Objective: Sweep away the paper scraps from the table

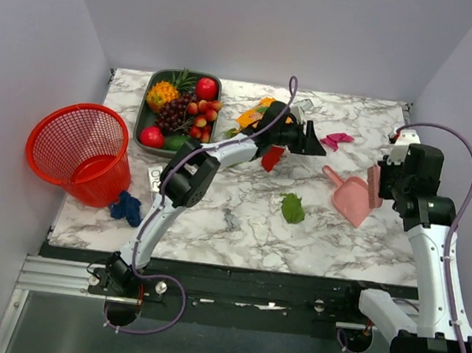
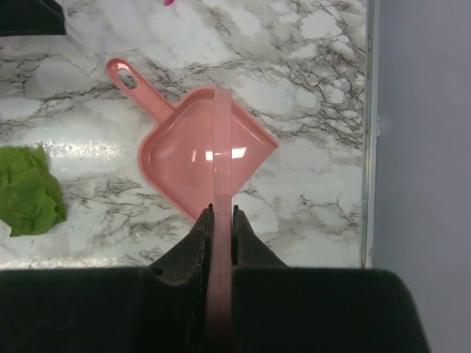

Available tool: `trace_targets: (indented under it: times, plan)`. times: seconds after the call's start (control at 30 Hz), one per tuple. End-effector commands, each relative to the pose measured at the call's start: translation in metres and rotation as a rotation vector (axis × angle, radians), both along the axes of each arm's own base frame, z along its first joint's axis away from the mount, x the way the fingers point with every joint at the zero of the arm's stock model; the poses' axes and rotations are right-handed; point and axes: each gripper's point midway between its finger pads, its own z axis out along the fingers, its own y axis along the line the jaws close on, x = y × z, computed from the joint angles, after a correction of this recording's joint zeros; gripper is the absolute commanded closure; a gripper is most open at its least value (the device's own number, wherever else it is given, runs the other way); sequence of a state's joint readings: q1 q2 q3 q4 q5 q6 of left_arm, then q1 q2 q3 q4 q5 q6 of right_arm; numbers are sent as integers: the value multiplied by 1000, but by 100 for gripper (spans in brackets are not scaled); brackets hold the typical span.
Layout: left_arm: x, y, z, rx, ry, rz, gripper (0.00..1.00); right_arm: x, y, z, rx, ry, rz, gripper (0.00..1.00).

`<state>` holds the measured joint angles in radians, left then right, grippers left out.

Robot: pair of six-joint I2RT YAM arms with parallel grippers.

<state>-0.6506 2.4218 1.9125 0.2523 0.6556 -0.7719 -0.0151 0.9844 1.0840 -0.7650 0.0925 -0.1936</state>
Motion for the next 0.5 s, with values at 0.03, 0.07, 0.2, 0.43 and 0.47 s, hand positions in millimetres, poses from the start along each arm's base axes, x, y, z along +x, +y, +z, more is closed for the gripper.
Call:
trace_targets:
  times: [0.03,0.07,0.2,0.43,0.47]
  plan:
    - [-8,-37,-15,-44,21,18,39,-12,0,-6,40,3,-30,100]
    - [-9,-40,-18,-44,23,20,36,-15,1,-7,43,7,-24,100]
    - [-14,-47,-34,-18,36,20,24,-19,0,-6,29,13,-18,99]
    - [-17,-47,-52,-2,66,22,29,-25,4,-11,49,17,-5,99]
    - [-17,-48,-53,-6,66,22,31,-26,4,-15,49,29,-5,100]
